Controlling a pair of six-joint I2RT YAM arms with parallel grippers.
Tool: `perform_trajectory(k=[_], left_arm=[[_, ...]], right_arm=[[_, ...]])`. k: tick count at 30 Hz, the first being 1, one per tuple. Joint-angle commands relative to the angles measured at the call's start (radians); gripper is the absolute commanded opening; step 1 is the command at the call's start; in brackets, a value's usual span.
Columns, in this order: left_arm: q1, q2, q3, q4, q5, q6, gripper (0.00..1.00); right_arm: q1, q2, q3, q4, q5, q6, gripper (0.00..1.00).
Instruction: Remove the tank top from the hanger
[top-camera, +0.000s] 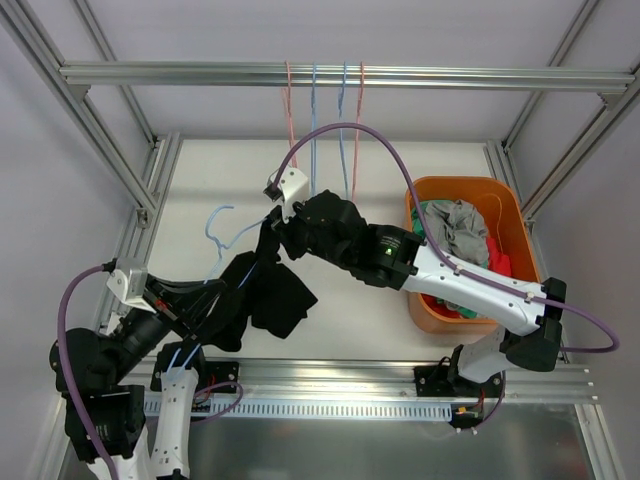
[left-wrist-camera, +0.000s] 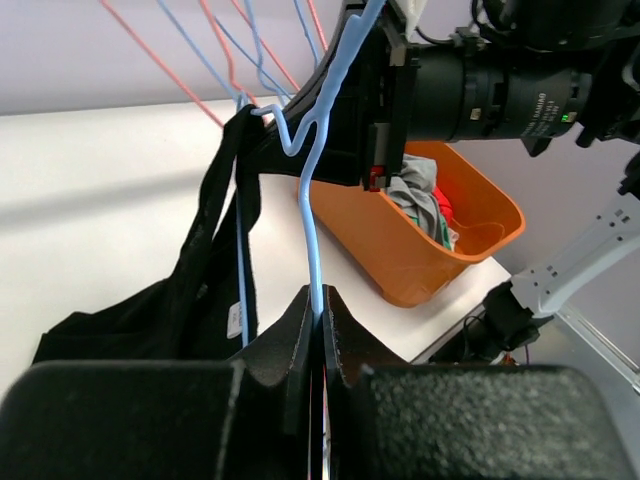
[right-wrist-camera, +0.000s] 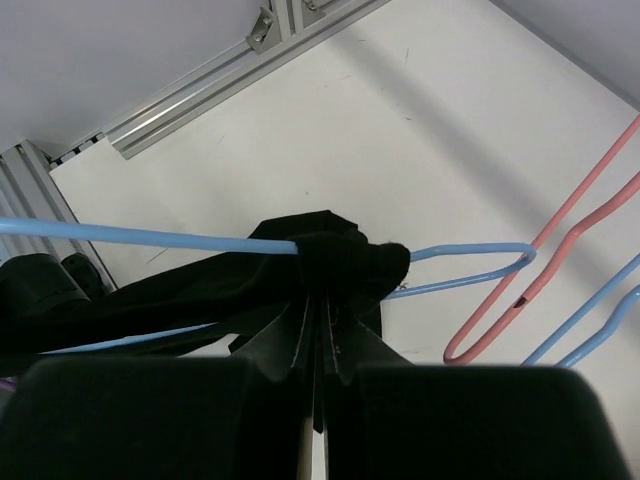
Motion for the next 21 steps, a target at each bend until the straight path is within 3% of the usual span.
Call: perform_trajectory(k=[1, 7, 12, 21], left_arm=[[-0.008, -0.017, 0.03, -0.017, -0.056, 0.022, 0.0], [-0.02, -0.046, 0.066, -0.085, -0.12, 0.099, 0.0], [-0.023, -0.062, 0.072, -0.1, -0.153, 0.11, 0.0], [-0.022, -0.029, 0.219, -0.117, -0.252, 0.141, 0.0]], right_arm=[[0.004, -0.031, 0.033, 0.048, 0.048, -0.006, 0.0], [-0.075, 0.0, 0.134, -0.004, 0.02, -0.032, 0.0], [-0.111, 0.126, 0.34, -0.112, 0.0, -0.097, 0.0], [-0.19, 0.287, 0.518, -0.202, -0.075, -0.082, 0.0]])
